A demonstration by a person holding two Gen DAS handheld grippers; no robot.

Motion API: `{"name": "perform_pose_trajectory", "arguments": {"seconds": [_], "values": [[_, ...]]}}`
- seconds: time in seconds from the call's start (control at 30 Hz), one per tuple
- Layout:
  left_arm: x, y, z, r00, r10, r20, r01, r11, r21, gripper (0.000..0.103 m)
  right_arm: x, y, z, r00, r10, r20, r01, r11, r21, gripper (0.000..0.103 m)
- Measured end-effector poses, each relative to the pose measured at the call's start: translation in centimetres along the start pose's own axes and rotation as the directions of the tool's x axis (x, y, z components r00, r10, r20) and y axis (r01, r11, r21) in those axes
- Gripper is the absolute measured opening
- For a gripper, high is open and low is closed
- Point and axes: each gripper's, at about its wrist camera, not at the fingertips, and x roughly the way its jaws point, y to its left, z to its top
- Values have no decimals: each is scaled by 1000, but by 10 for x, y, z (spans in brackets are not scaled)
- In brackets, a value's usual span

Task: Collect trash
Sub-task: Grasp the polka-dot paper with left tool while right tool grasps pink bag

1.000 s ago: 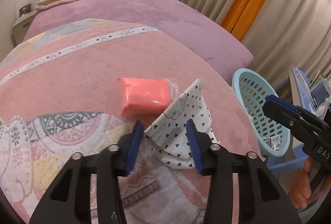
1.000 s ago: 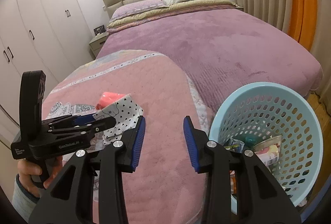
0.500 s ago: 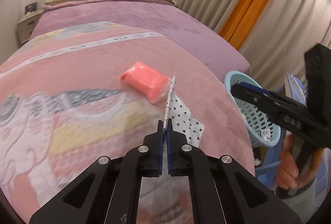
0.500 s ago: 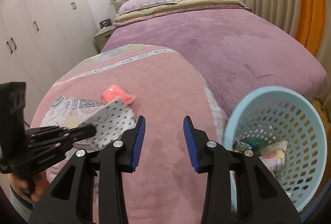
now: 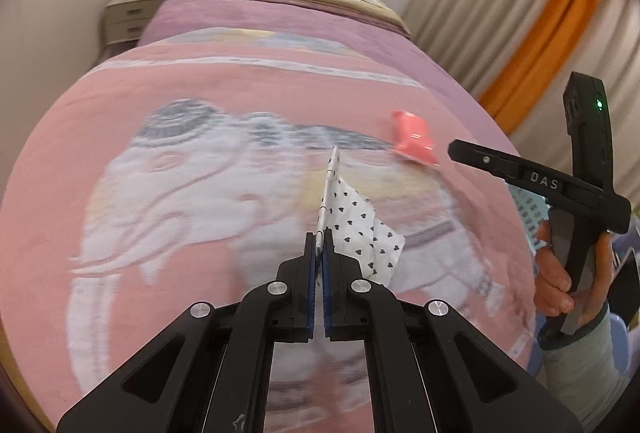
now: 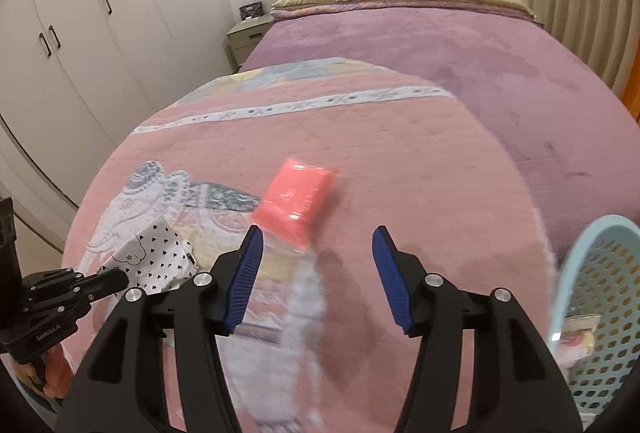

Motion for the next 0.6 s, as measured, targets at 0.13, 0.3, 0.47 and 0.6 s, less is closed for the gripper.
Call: {"name": "perform_pose_trajectory", "arguments": {"seconds": [0.13,0.3,0.47,0.6], "values": [[-1,11,1,1000,-9,10,9,1000,-12,3,16,9,4,1000,7,-25,-6,999,36,59],[8,13,1,1000,-22,-6,22,1000,-6,18,33,16,11,999,-13,-46,16,997,80,64],[16,13,6,999,-37,-7,37,999,-1,30,47,18,16,997,-49,-59,55,993,105,64],[20,8,7,1000,-24,-7,24,1000,10,30,51,27,15,993,-109,-42,112,990,82,59]]}}
